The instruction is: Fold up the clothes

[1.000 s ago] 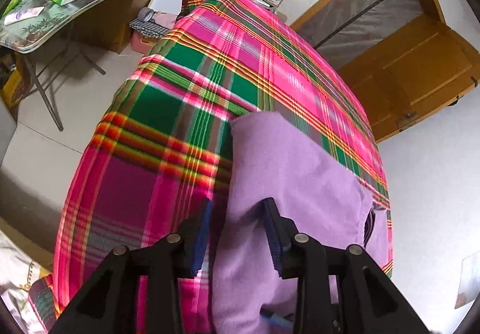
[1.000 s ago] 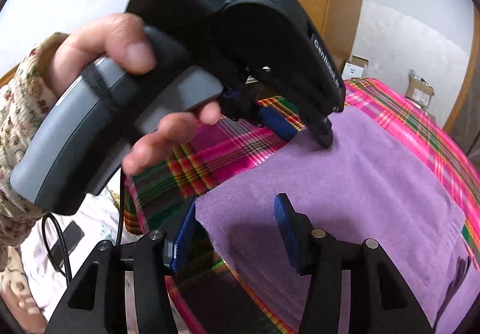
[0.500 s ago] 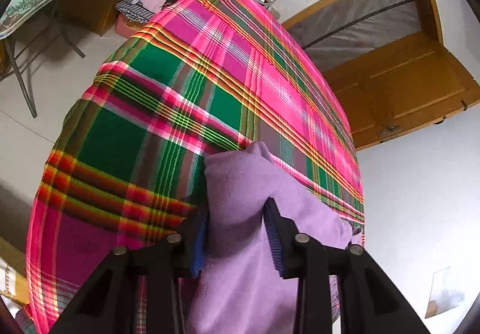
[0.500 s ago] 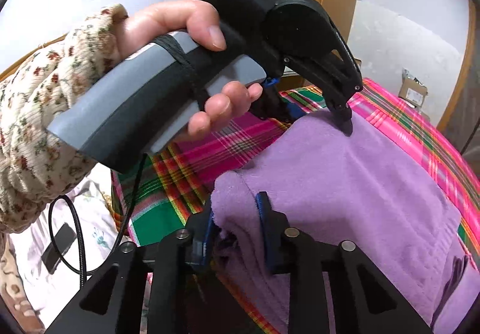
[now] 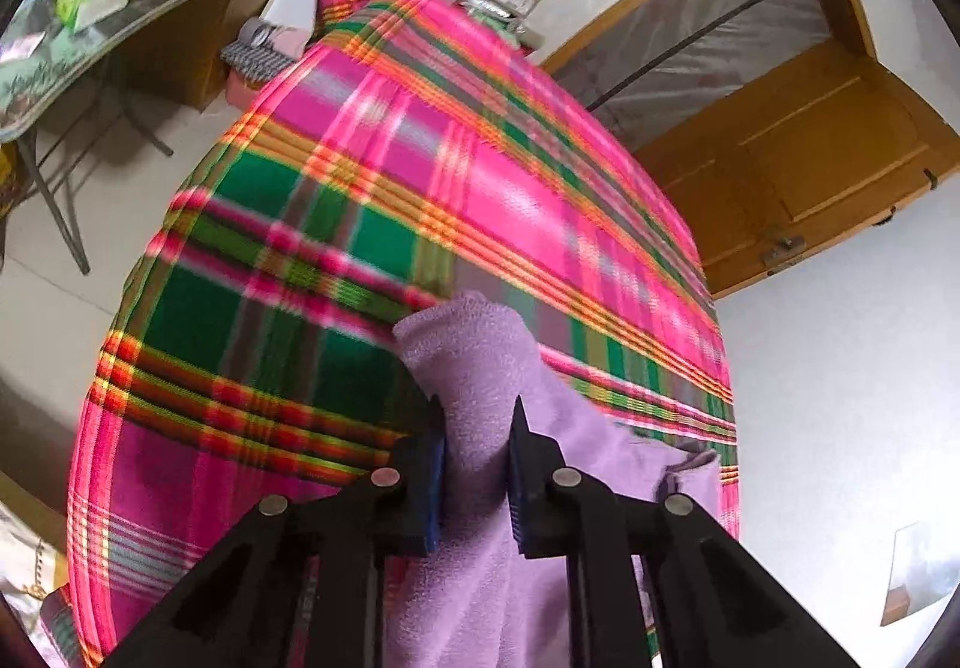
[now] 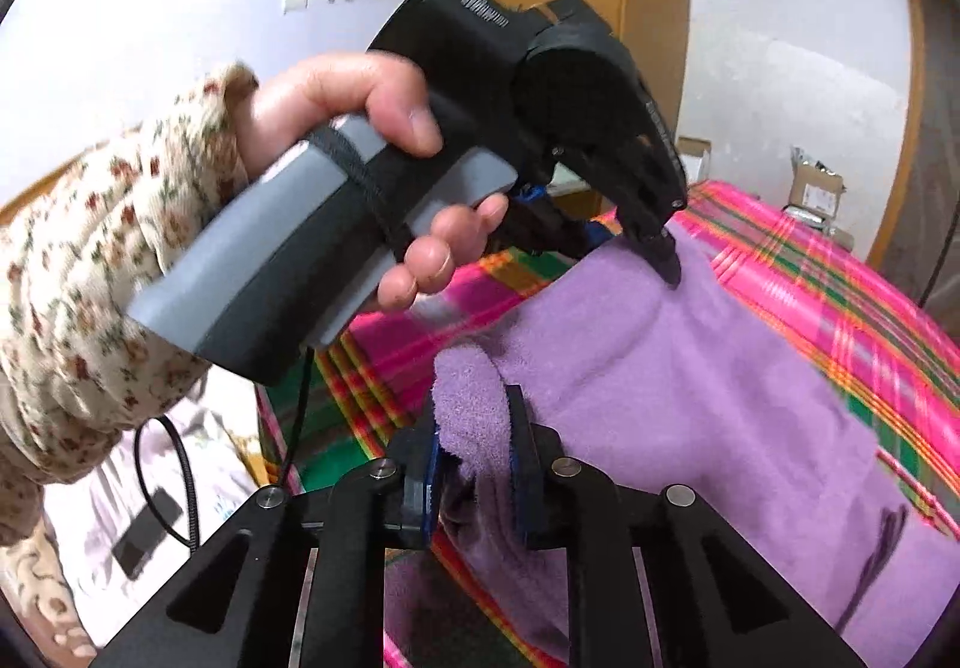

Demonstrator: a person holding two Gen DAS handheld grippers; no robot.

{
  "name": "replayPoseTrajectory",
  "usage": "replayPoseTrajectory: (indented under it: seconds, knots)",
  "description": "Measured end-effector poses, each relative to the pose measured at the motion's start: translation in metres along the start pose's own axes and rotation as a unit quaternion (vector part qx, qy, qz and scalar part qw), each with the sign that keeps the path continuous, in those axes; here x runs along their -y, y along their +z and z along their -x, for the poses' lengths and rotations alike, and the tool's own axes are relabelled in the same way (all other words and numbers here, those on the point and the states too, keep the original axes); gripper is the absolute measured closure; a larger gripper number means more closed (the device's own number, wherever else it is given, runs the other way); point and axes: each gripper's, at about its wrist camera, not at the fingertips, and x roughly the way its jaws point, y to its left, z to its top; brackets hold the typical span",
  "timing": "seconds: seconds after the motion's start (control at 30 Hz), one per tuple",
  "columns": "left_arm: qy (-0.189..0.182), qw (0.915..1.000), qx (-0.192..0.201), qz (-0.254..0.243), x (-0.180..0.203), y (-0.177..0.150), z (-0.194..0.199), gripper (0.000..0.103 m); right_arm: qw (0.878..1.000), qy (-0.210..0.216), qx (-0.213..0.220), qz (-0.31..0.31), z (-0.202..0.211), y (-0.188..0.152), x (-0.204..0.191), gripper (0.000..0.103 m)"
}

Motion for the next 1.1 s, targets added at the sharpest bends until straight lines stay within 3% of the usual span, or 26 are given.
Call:
replayPoseTrajectory:
  seconds: [0.3,0.6,0.87,1.1]
  knots:
    - [-0.03,0.9984,0.027,-0.039,0.07,-0.004,0.024,0.086,0.997,-0.015,0.072,-0.035,0.078,-0.011,0.014,0.086]
    - [-0.047,0.9961,0.028,-0.069,0.132,-0.012,0.023,0.086,0.988,-0.032,0.127,-0.077,0.142,-0.03,0.027,0.086]
    - [-0.049,0.9945,0.014,-0.092,0.183,-0.015,0.004,0.086,0.98,-0.066,0.154,-0.106,0.178,-0.029,0.093,0.086]
    - [-0.046,0.9922,-0.008,-0.115,0.219,-0.019,-0.02,0.086,0.972,-0.09,0.168,-0.138,0.2,-0.038,0.126,0.086]
